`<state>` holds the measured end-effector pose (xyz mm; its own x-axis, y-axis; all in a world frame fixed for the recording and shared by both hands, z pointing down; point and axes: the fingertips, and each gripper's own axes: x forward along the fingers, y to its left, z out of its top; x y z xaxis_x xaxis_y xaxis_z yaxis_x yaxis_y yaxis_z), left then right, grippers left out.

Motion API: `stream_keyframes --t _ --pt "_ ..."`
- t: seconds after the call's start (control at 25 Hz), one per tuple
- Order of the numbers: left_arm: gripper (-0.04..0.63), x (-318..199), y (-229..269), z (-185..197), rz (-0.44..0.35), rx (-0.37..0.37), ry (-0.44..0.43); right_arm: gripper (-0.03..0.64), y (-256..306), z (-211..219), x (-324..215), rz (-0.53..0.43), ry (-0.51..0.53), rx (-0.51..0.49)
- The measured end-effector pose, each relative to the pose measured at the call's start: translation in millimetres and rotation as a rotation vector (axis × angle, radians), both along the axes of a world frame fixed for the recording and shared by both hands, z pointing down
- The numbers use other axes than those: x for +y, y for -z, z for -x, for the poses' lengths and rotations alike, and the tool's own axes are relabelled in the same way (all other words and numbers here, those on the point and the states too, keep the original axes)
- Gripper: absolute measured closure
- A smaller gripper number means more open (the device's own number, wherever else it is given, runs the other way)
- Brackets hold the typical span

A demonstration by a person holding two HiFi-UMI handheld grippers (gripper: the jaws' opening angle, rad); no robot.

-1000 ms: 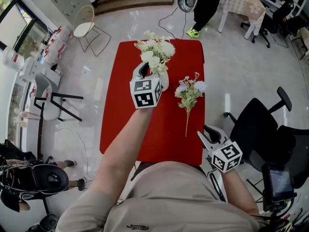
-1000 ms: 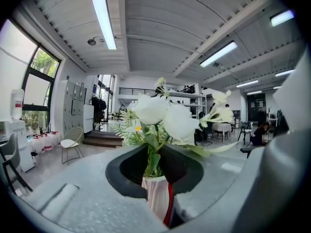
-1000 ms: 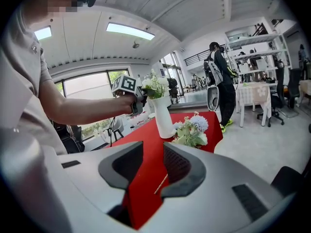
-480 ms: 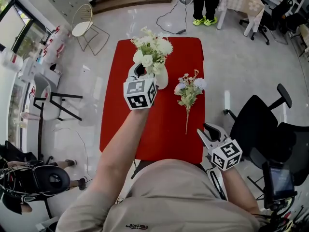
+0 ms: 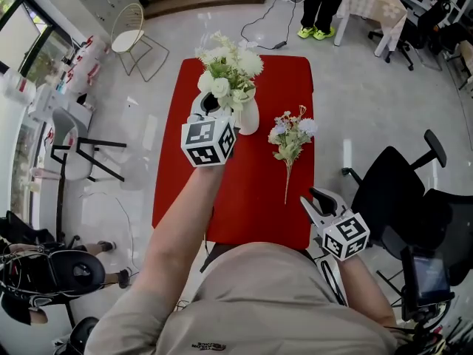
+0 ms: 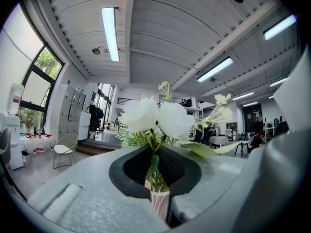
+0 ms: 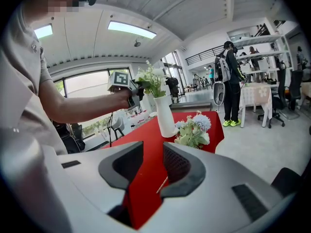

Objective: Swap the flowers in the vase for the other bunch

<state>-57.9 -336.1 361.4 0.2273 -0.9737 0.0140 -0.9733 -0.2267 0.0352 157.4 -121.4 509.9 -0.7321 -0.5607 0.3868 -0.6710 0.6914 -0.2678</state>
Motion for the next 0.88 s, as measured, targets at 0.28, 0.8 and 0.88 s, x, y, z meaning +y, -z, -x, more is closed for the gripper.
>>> stream_keyframes --t 0.28,0.8,0.88 --pt "0.563 7 20 7 -0.046 0.016 0.001 0.488 8 6 1 -0.020 0.011 -0.008" --pt "0.563 20 59 12 -0.142 0.009 -0.011 0.489 8 12 5 -0.012 0.021 -0.008" --pt "0.563 23 67 13 -0.161 0.011 -0.015 0.489 10 14 5 -0.012 0.023 -0.009"
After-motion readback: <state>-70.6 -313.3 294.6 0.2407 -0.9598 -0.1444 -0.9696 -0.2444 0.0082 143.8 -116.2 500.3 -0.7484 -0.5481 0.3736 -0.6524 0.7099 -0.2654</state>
